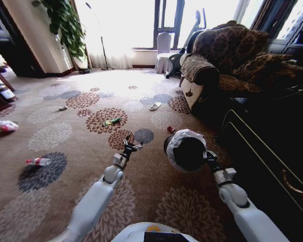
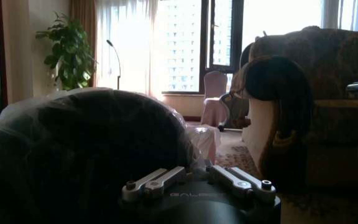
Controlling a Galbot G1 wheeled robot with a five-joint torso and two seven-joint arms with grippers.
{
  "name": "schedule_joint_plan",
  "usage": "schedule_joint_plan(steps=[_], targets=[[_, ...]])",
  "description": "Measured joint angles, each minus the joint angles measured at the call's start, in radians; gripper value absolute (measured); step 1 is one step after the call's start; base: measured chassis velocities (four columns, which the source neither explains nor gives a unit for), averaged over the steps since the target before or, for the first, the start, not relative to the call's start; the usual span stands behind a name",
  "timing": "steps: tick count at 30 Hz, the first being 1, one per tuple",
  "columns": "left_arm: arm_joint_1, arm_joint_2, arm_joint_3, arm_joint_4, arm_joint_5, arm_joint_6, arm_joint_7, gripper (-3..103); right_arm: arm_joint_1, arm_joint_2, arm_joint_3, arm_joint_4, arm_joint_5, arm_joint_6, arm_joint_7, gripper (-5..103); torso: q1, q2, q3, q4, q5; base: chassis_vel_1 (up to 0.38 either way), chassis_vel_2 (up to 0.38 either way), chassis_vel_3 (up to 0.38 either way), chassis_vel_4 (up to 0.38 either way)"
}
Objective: Pick up the trash from the ground and place it into the trash bin.
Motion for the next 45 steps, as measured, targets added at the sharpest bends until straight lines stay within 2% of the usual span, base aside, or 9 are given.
schedule_joint_plan(steps=[4,6,14,18,20,23,31,38,45], targets=[[0.012,-0.002,-0.006,0.000,-0.001,0.001,0.003,100,0.004,0.001,-0.005,0.001,0.000,0.002,0.000,0,0.000,0.000,0.000,0.0000,-0.0015,-0.297,0.283,0.314,-0.276],[0.017,-0.002,-0.009,0.000,-0.001,0.004,0.008,100,0.008,0.001,-0.006,0.001,0.000,0.007,0.000,0,0.000,0.000,0.000,0.0002,0.0003,-0.308,0.318,0.324,-0.324],[0.016,0.005,-0.016,0.046,-0.001,0.006,0.047,100,0.008,-0.006,0.011,0.009,-0.031,0.031,0.000,0,0.001,0.000,0.000,0.0002,-0.0009,-0.309,0.313,0.307,-0.280],[0.014,0.003,-0.013,0.074,-0.002,0.006,0.058,100,-0.001,-0.008,0.014,0.017,-0.034,0.031,0.000,0,0.001,0.000,0.000,-0.0001,0.0001,-0.117,0.121,0.104,-0.064],[0.013,0.001,-0.009,0.096,0.003,0.005,0.068,100,-0.005,-0.004,0.014,0.019,-0.033,0.037,0.000,0,0.000,0.000,0.000,-0.0005,-0.0012,0.025,-0.027,-0.018,0.002],[0.010,0.002,-0.008,0.114,0.012,0.002,0.076,100,-0.009,-0.002,0.014,0.019,-0.033,0.040,0.000,0,-0.001,0.000,-0.001,-0.0004,0.0000,0.060,-0.055,-0.065,0.034],[-0.008,0.012,-0.001,0.175,0.027,-0.006,0.096,100,-0.010,-0.002,0.014,0.019,-0.028,0.045,-0.001,0,0.000,0.000,0.000,0.0001,-0.0005,-0.036,-0.005,0.044,0.002],[-0.006,0.009,0.003,0.193,0.035,-0.007,0.102,100,-0.006,-0.005,0.012,0.017,-0.021,0.050,0.000,0,0.000,0.000,0.000,0.0000,-0.0009,-0.261,0.004,0.248,0.026],[0.017,0.012,0.049,0.218,0.032,0.009,0.143,100,-0.010,0.003,-0.012,0.022,-0.020,0.086,0.001,0,0.000,0.000,0.000,-0.0007,-0.0002,-0.296,-0.061,0.267,0.039]])
